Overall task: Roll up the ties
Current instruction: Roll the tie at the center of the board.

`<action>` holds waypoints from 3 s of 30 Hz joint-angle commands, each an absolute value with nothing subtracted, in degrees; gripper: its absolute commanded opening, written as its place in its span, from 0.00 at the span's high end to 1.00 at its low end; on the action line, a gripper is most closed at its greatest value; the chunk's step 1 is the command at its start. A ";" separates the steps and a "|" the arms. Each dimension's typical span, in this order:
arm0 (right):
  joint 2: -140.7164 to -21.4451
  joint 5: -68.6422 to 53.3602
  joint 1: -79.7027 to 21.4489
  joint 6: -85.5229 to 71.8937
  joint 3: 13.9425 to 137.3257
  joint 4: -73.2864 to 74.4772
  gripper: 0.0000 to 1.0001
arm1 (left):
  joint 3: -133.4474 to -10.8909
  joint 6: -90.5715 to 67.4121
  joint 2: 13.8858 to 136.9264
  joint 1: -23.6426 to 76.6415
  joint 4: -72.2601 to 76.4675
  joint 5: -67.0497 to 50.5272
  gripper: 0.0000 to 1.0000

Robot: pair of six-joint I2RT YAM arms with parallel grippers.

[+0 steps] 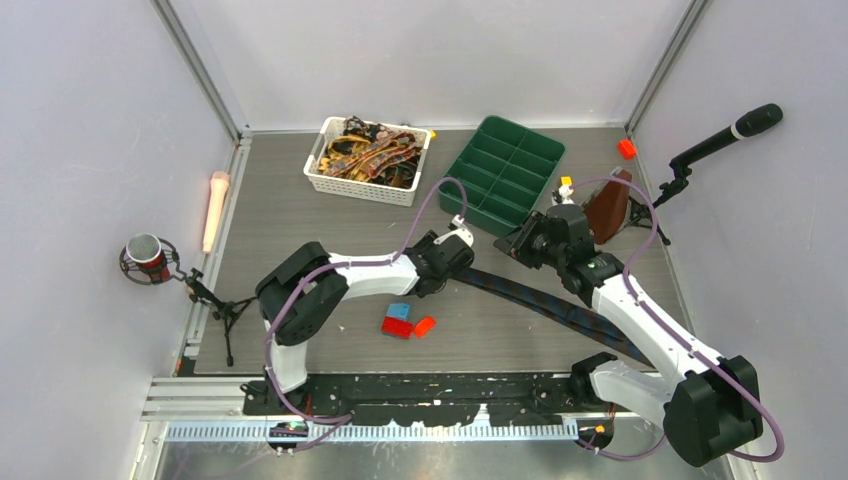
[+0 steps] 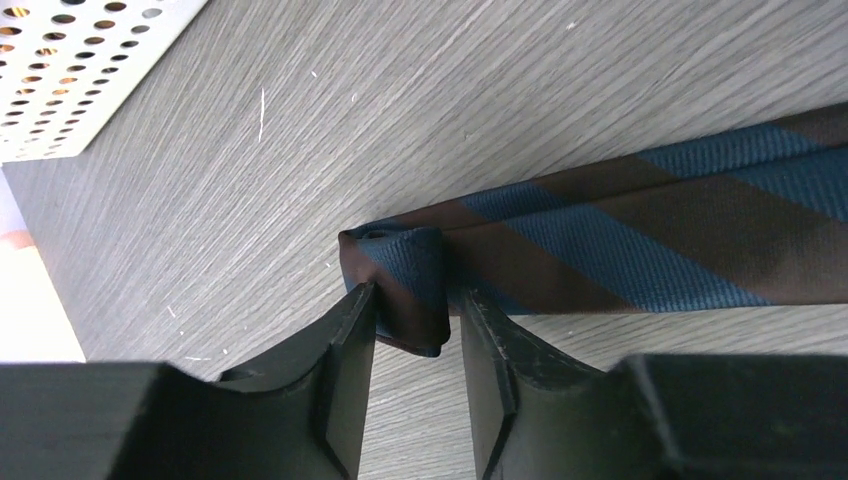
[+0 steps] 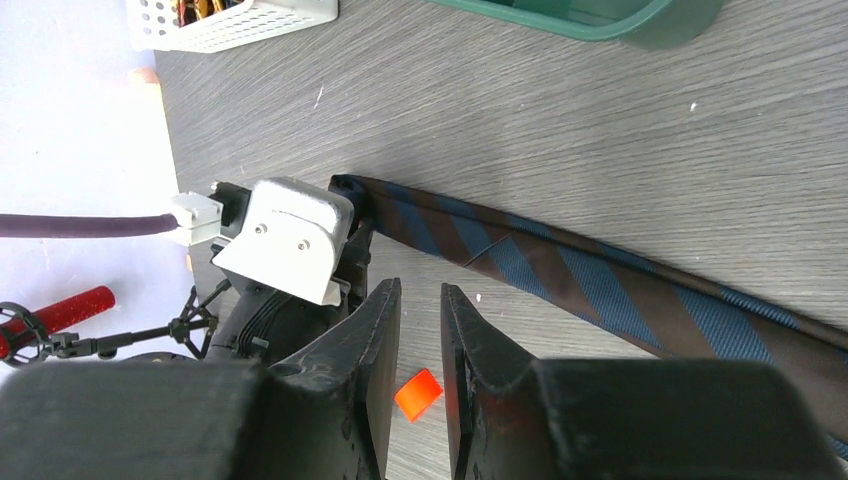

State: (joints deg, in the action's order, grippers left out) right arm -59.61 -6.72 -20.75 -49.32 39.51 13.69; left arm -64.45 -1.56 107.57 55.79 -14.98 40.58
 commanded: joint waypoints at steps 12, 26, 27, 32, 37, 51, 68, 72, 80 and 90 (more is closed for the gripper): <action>-59.04 -8.90 -20.39 -46.94 40.44 12.62 0.72 | -68.49 -7.36 107.70 56.07 -15.86 33.53 0.54; -60.21 -8.82 -20.39 -46.35 40.61 12.67 0.72 | -66.94 -11.29 107.02 52.57 -14.38 28.45 0.66; -60.65 -8.91 -20.39 -46.22 40.76 12.55 0.72 | -66.56 -11.67 106.64 51.86 -13.83 27.58 0.66; -62.66 -9.13 -20.39 -45.92 41.73 11.90 0.72 | -64.61 -12.76 104.03 49.88 -11.48 21.67 0.63; -64.31 -9.52 -20.07 -45.85 42.36 10.87 0.72 | -63.03 -15.16 102.25 47.21 -10.15 13.64 0.58; -70.43 -12.74 -20.39 -45.91 43.04 6.95 0.70 | -60.14 -20.24 99.72 42.01 -6.48 0.89 0.72; -86.28 -23.83 -22.02 -47.16 49.39 -3.09 0.93 | -58.88 -20.83 98.92 39.92 -5.81 0.26 1.00; -91.77 -26.10 -24.42 -47.88 53.52 -3.71 0.99 | -58.56 -20.79 98.71 39.91 -5.72 0.26 1.00; -100.89 -27.54 -27.02 -50.62 58.64 -6.11 1.00 | -58.81 -20.74 99.36 39.73 -5.56 0.26 1.00; -107.29 -30.71 -29.06 -51.51 62.00 -6.97 1.00 | -58.84 -20.70 99.50 39.64 -5.49 -1.82 1.00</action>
State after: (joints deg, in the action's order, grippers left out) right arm -106.74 -28.64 -27.83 -50.98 59.22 -4.62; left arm -59.40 -20.60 100.99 39.94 -6.46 -0.32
